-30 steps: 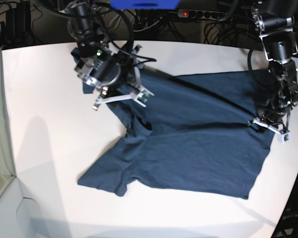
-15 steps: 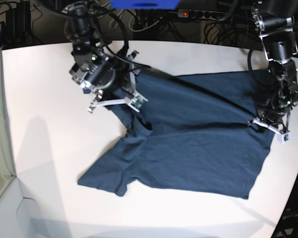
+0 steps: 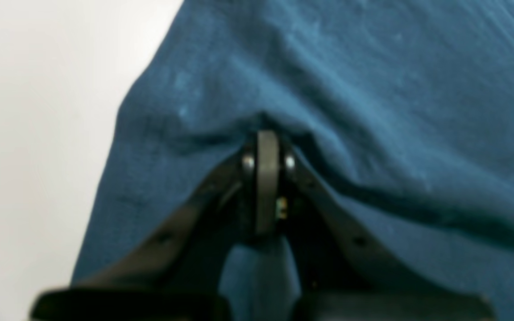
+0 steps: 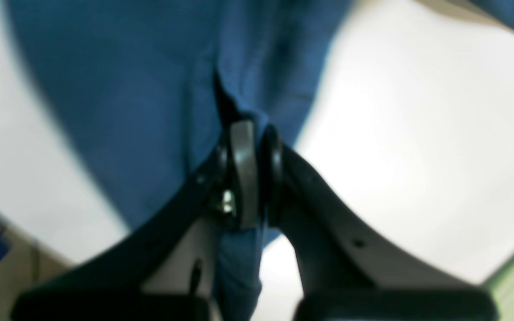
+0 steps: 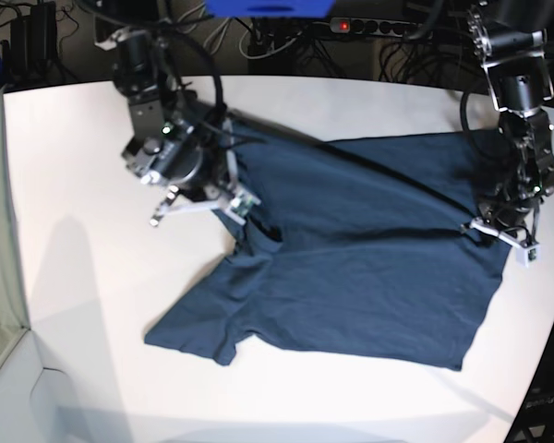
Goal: Layout the t-shirt on the table in an organized manner, then fold the t-shirt properly
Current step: 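Regrasp the shirt with the right gripper and drag it outward, then pull the shirt corner outward with the right gripper to spread it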
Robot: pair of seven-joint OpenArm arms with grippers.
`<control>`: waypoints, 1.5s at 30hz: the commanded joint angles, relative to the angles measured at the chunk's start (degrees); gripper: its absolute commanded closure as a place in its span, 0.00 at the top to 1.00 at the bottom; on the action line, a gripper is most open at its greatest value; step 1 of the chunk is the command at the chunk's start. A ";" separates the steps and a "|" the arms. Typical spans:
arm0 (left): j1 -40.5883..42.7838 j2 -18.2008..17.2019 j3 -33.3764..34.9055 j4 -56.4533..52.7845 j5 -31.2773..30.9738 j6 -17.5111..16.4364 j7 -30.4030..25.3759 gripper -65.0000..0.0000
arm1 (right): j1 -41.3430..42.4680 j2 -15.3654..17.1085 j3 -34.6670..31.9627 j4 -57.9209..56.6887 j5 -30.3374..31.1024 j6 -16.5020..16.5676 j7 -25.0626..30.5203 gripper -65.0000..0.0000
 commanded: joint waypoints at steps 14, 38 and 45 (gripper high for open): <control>2.94 -0.52 0.20 14.66 -4.83 0.05 2.45 0.01 | 21.09 4.64 28.24 -16.70 -0.08 0.36 1.48 0.00; 12.96 5.11 4.68 23.71 -8.87 0.05 8.87 0.01 | 29.35 -2.31 21.65 -27.25 0.10 0.36 10.01 0.37; 10.67 3.79 4.59 13.16 -1.84 0.05 2.54 0.01 | 24.52 -2.22 27.10 -19.51 0.10 0.36 10.01 0.62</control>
